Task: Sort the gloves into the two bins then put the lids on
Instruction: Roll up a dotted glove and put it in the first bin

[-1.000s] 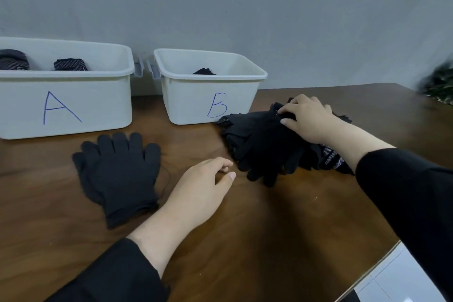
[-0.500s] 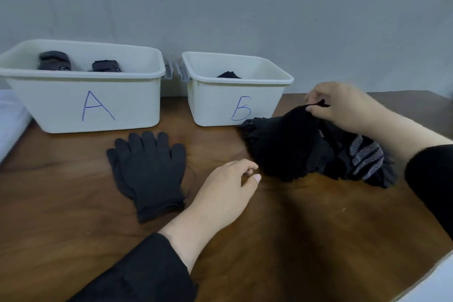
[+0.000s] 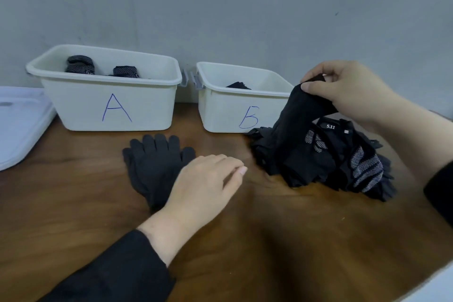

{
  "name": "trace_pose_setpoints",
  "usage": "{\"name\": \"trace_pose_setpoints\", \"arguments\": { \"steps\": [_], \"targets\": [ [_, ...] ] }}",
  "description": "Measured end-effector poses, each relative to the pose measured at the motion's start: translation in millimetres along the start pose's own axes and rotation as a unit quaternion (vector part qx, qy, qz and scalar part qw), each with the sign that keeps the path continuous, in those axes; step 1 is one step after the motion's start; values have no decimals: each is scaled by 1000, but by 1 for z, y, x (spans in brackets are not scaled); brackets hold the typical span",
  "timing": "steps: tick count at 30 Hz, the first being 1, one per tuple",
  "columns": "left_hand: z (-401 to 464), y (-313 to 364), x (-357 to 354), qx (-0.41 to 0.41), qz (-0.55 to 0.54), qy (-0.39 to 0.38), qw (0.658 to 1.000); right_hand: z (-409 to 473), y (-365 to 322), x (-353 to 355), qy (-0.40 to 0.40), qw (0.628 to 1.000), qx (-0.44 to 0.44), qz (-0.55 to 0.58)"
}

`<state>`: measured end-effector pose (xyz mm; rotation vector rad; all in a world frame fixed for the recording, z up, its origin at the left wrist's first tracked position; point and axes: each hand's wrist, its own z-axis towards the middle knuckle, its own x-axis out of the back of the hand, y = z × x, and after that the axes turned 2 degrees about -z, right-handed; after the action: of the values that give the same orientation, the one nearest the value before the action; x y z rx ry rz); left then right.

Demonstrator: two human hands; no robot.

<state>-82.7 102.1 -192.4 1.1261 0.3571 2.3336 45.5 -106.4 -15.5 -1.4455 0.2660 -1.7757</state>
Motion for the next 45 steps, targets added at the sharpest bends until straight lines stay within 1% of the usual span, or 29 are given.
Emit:
{"name": "trace_pose_setpoints", "arguments": {
  "steps": [1, 2, 4, 5, 6, 7, 10, 12, 14, 16, 18, 19, 20, 21, 22, 23, 24, 25, 26, 27, 29, 31, 32, 34, 36, 40, 43, 45],
  "targets": [
    [-2, -8, 8, 2, 28, -12, 1000, -3, -5, -2, -6, 1000, -5, 15],
    [-3, -15, 17, 11, 54, -50, 997, -5, -9, -4, -10, 1000, -10, 25],
    [-10, -34, 32, 20, 89, -169, 981, -10, -17, -11, -25, 998, -22, 52],
    [-15, -43, 38, 22, 97, -219, 971, -13, -21, -15, -39, 995, -34, 84],
    [-19, -49, 42, 28, 102, -253, 962, -15, -25, -21, -55, 990, -47, 117],
    [-24, -53, 45, 33, 105, -265, 958, -16, -28, -27, -72, 986, -59, 140],
    [-33, -59, 50, 41, 119, -245, 961, -18, -37, -47, -108, 978, -77, 158],
    [-38, -64, 53, 44, 131, -226, 964, -19, -43, -62, -116, 972, -79, 186],
    [-44, -70, 57, 50, 130, -215, 967, -20, -52, -73, -83, 965, -69, 240],
    [-49, -73, 61, 50, 109, -217, 969, -23, -58, -83, -16, 948, -59, 313],
    [-53, -73, 66, 59, 57, -216, 973, -34, -54, -94, 44, 927, -70, 365],
    [-54, -73, 69, 71, 21, -204, 976, -44, -48, -102, 59, 924, -84, 368],
    [-53, -73, 72, 85, -11, -180, 980, -57, -38, -111, 62, 928, -101, 353],
    [-52, -74, 75, 99, -33, -149, 983, -74, -27, -122, 50, 940, -118, 317],
    [-50, -76, 77, 114, -41, -114, 986, -92, -14, -133, 23, 959, -130, 251],
    [-49, -79, 79, 133, -39, -81, 987, -110, -2, -142, -20, 979, -135, 155],
    [-48, -83, 80, 155, -28, -56, 986, -126, 9, -150, -64, 988, -131, 46],
    [-47, -86, 81, 176, -12, -37, 984, -138, 18, -156, -86, 988, -112, -56],
    [-46, -90, 81, 196, 2, -25, 980, -146, 25, -160, -82, 986, -75, -128],
    [-46, -93, 80, 212, 14, -17, 977, -150, 28, -162, -62, 985, -28, -157],
    [-46, -97, 79, 241, 46, -21, 969, -148, 33, -164, -30, 986, 77, -148],
    [-45, -97, 77, 267, 108, -52, 956, -139, 34, -167, -46, 978, 163, -126],
    [-45, -97, 76, 277, 140, -66, 948, -134, 35, -169, -67, 973, 188, -113],
    [-44, -97, 75, 293, 178, -69, 937, -124, 39, -173, -112, 971, 199, -78],
    [-43, -99, 75, 304, 196, -55, 930, -116, 45, -180, -129, 972, 187, -56],
    [-39, -101, 70, 304, 219, -54, 926, -112, 47, -190, -98, 979, 171, -42],
    [-34, -99, 62, 304, 185, -50, 933, -114, 44, -192, -96, 980, 169, -40],
    [-29, -99, 58, 304, 157, -39, 939, -117, 43, -193, -86, 978, 179, -70]
  ]
}}
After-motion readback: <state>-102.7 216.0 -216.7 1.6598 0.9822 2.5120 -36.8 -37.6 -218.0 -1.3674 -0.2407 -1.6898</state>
